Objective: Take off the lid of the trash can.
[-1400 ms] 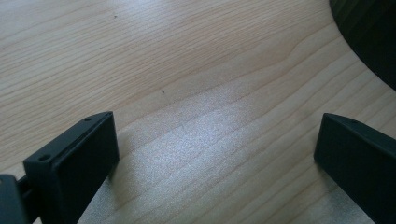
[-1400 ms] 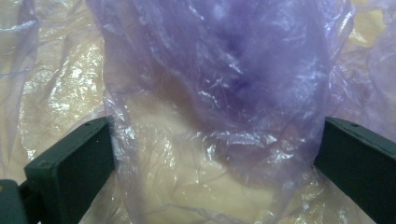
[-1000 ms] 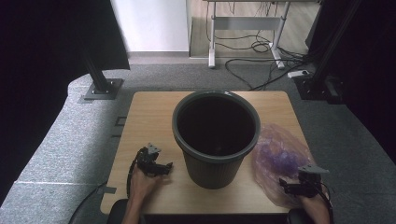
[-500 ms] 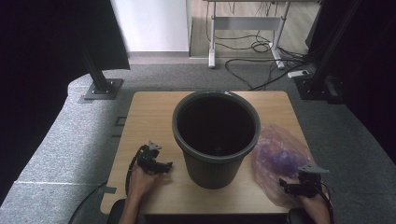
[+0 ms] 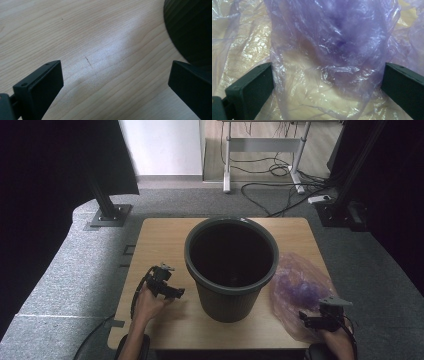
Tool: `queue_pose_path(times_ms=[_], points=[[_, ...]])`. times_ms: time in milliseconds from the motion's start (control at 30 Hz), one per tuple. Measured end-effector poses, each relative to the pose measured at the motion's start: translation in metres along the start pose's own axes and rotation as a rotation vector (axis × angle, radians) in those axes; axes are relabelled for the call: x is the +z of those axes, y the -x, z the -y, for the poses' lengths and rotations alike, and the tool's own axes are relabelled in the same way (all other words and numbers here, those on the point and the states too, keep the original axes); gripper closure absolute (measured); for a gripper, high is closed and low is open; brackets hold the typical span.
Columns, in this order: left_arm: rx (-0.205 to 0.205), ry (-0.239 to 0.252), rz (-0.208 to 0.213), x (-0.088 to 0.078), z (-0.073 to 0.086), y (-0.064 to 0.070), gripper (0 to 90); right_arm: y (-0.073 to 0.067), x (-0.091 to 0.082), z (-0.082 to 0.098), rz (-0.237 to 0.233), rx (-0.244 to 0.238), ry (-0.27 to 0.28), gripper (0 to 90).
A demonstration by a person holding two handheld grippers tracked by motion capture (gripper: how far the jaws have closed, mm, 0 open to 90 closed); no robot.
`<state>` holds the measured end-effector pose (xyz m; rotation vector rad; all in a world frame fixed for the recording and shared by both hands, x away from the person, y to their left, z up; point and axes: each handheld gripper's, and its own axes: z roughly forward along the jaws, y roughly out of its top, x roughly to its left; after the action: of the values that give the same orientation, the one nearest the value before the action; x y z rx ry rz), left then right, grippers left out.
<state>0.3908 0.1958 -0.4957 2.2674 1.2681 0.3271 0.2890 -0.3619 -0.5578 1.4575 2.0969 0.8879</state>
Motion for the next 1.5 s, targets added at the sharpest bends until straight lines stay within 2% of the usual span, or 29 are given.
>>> queue_pose_path(times_ms=[200,300,433,800,933,1000,1100,1333,1500], points=[[-0.007,-0.034,0.029,-0.012,-0.013,-0.006,0.0,0.0,0.0,0.0,-0.003,-0.003,0.0,0.0],[-0.002,-0.032,0.021,-0.019,-0.021,-0.007,0.0,0.0,0.0,0.0,-0.004,-0.006,0.0,0.0],[0.028,-0.042,0.005,-0.031,-0.032,-0.007,0.0,0.001,0.0,0.0,-0.006,-0.008,0.001,0.0],[0.049,-0.072,0.005,-0.062,-0.064,-0.01,0.0,0.001,0.001,-0.001,-0.011,-0.014,0.0,0.0],[0.054,-0.068,0.011,-0.081,-0.08,-0.01,0.7,0.001,0.001,-0.001,-0.012,-0.015,0.0,0.0],[0.054,-0.068,0.011,-0.081,-0.08,-0.01,1.2,0.001,0.001,-0.001,-0.013,-0.015,0.001,0.0],[0.059,-0.076,0.007,-0.094,-0.092,-0.01,2.3,0.001,0.001,-0.001,-0.014,-0.015,0.001,0.0],[0.051,-0.097,0.001,-0.109,-0.108,-0.012,3.3,0.001,0.001,-0.001,-0.016,-0.016,0.002,0.0],[0.051,-0.087,-0.002,-0.122,-0.118,-0.014,4.6,0.001,0.001,-0.001,-0.017,-0.016,0.001,0.0]])
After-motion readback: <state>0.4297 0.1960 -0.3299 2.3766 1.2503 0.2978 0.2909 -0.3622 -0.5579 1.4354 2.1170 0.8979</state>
